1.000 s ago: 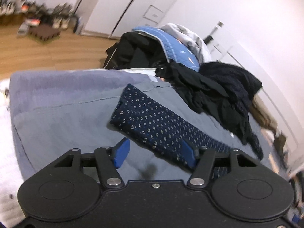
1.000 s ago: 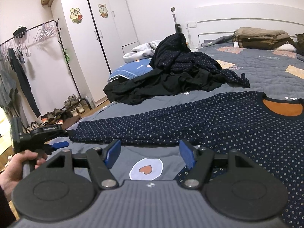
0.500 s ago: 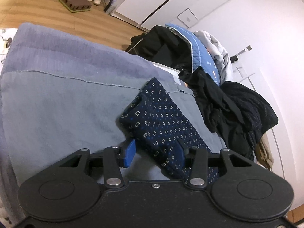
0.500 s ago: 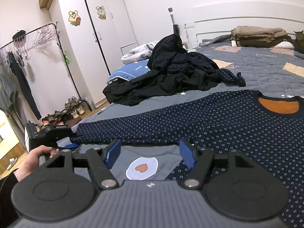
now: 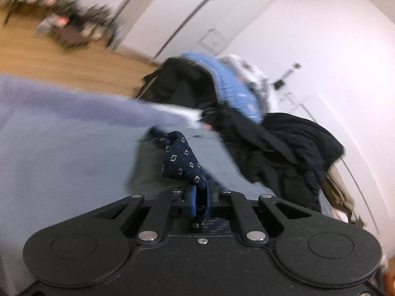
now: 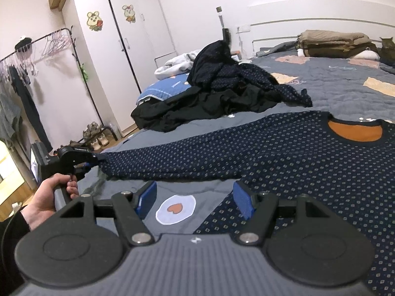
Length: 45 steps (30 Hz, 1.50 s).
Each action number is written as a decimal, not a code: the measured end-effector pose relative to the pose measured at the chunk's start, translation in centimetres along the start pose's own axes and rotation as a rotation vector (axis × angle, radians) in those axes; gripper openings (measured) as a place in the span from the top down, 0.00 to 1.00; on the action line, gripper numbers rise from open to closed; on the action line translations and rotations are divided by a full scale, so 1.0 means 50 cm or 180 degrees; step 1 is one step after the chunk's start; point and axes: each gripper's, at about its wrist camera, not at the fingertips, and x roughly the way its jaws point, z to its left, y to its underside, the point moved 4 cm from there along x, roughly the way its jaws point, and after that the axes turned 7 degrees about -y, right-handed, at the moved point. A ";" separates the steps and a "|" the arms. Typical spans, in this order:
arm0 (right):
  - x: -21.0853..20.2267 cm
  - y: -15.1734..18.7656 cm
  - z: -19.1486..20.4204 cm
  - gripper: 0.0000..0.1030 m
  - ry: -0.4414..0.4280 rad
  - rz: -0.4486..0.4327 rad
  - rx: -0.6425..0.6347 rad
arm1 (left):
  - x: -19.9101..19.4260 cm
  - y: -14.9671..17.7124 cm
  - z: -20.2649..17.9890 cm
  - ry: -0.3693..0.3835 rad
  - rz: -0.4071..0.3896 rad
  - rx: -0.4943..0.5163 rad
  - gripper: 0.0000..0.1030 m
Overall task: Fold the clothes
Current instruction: 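Grasp the sleeve cuff with the left tool and lift it, then lay the sleeve across the shirt body with the left tool and release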
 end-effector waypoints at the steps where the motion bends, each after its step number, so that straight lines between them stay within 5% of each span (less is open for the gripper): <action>1: -0.006 -0.003 -0.004 0.35 0.0010 -0.0021 0.0014 | -0.006 0.003 -0.024 0.0080 -0.0037 0.0122 0.92; 10: -0.061 -0.019 -0.071 0.35 0.0172 -0.0142 0.0152 | -0.053 0.125 -0.260 0.0914 0.0059 0.1008 0.92; 15: -0.095 -0.028 -0.125 0.35 0.0297 -0.0229 0.0301 | -0.090 0.259 -0.393 0.1349 0.0209 0.1753 0.92; 20: -0.120 -0.033 -0.184 0.34 0.0413 -0.0313 0.0432 | -0.109 0.406 -0.466 0.1543 0.0381 0.2433 0.92; 26: -0.103 -0.002 -0.282 0.34 0.0287 -0.0208 0.1047 | -0.119 0.504 -0.489 0.1605 0.0420 0.2926 0.92; 31: -0.048 0.032 -0.330 0.34 -0.0141 -0.0045 0.1773 | -0.131 0.543 -0.487 0.1604 0.0292 0.3378 0.92; 37: 0.005 0.046 -0.326 0.34 -0.0266 0.0008 0.1953 | -0.156 0.573 -0.468 0.1793 0.0368 0.3910 0.92; 39: 0.020 0.054 -0.321 0.34 -0.0265 0.0047 0.1946 | -0.160 0.592 -0.455 0.1883 0.0571 0.4158 0.91; 42: 0.036 0.063 -0.324 0.34 -0.0190 0.0076 0.1944 | -0.175 0.599 -0.434 0.2043 0.0753 0.4350 0.84; 45: 0.048 0.073 -0.325 0.34 -0.0153 0.0092 0.1954 | -0.194 0.577 -0.424 0.2177 0.0813 0.4207 0.68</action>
